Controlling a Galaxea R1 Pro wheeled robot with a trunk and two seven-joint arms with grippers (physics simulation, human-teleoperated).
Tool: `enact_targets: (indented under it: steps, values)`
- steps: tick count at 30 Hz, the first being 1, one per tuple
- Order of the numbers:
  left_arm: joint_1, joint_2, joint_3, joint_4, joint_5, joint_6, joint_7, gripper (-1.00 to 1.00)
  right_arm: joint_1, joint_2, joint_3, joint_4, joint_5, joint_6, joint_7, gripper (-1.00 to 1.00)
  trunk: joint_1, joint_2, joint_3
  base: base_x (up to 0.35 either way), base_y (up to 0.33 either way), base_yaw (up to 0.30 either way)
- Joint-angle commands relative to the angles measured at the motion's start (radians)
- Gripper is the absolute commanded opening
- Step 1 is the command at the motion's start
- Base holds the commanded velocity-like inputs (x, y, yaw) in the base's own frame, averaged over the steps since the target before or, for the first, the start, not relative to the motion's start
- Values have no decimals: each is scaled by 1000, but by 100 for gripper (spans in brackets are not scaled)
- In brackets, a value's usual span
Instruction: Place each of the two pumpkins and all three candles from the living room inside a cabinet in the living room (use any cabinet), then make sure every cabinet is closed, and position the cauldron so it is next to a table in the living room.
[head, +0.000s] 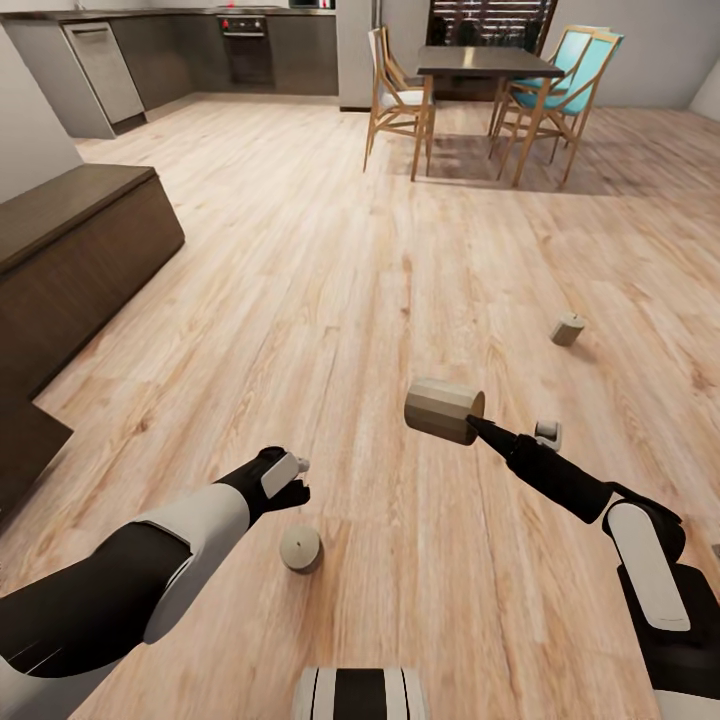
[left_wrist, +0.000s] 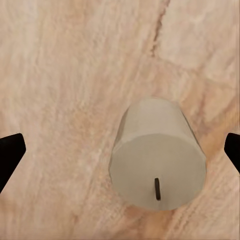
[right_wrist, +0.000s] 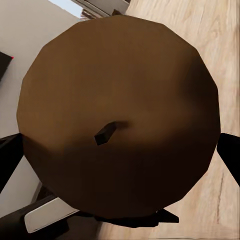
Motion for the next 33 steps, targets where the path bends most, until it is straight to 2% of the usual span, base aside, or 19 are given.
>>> enact_targets:
  steps: [1,9,22,33]
  values:
    - [0,0,-8,0,10,4,7,100,-1,0,-1,0,-5,7,2,-100,0,-1,-5,-166,0,3]
    - [0,-3,-8,4,9,2,6,100,-1,1,-1,2,-5,4,3,-100,4,-2,-36,-140,0,1]
    - [0,-9,-12,4,9,1,6,100,-1,-1,-1,3,-5,3,5,-100,4,-2,-36,-1,-2,0]
    - [0,-8,-11,5,9,1,6,100,-1,-1,-1,3,-4,3,5,-100,4,-2,-36,0,-79,0]
